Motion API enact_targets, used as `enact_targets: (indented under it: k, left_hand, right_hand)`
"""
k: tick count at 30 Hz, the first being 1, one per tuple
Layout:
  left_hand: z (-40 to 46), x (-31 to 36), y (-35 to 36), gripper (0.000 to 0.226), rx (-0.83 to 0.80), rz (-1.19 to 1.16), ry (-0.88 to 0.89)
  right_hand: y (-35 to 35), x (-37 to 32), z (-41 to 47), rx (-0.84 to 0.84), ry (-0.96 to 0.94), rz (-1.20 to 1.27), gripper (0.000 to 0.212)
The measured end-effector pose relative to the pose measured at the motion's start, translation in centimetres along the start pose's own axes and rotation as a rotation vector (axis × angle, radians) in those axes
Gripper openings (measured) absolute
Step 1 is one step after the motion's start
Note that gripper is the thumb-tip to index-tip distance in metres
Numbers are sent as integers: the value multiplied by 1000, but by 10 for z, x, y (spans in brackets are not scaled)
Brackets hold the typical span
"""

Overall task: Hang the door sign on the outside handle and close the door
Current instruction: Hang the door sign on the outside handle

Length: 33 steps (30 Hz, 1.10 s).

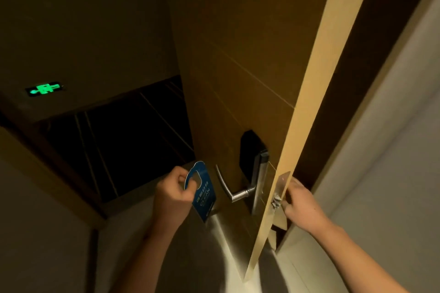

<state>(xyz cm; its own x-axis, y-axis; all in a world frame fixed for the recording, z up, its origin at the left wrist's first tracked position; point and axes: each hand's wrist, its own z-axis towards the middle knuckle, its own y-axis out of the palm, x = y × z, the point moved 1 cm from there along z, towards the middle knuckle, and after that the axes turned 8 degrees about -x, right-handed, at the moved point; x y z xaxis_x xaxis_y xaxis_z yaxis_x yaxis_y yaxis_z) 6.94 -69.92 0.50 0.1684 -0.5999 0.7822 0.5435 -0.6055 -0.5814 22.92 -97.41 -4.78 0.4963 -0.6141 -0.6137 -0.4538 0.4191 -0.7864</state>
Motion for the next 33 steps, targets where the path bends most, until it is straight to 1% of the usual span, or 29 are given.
enact_targets:
  k: [2,4,6,8,10,11,13,15,17,20,21,22,25,26,30,33]
  left_hand:
    - [5,1,13,16,-60,-17,25]
    - [11,-1,21,18,-105,-33,70]
    - [20,-1,24,19,-130,-34,137]
    - [35,0,30,19,-148,-33,168]
    - [50,-1,37,17,-189,-55,120]
    - [55,-1,39,16,-193,-55,91]
    - [68,-7,43,12,-207,-4,87]
    - [79,-9,48,13,-211,47,125]
    - [87,-10,53,16,-224,42,171]
    - [98,-9,57,12,-249,-16,301]
    - [103,-8,59,12,-255,-28,335]
    - [107,-9,61,12,-265,-31,335]
    - [118,-7,70,10,-340,-10,185]
    - [121,-6,72,9,-370,-4,165]
    - [126,-2,74,8,-433,-28,194]
    - [129,-4,80,8,-479,-16,170]
  right_hand:
    - [-9,4,-14,-5,62,115,70]
    - [-13,-3,-20,-42,73,275,70]
    - [-12,-12,-19,-44,97,400,80]
    - [-14,-19,-17,74,182,462,89]
    - [-11,-22,-19,261,270,459,88]
    - [-10,-24,-20,349,284,437,84]
    - [-6,-28,-19,497,330,424,73]
    - [-7,-25,-16,556,374,437,68]
    - [-11,-20,-13,557,397,410,62]
    - [-17,-17,-9,553,400,358,42]
    - [-18,-16,-7,561,411,346,39]
    - [-18,-15,-6,564,426,341,39]
    - [-17,-13,-6,553,443,352,54]
    - [-15,-13,-6,545,445,355,57]
    - [-10,-18,-4,539,478,373,57]
    - [-10,-20,-4,539,496,379,58]
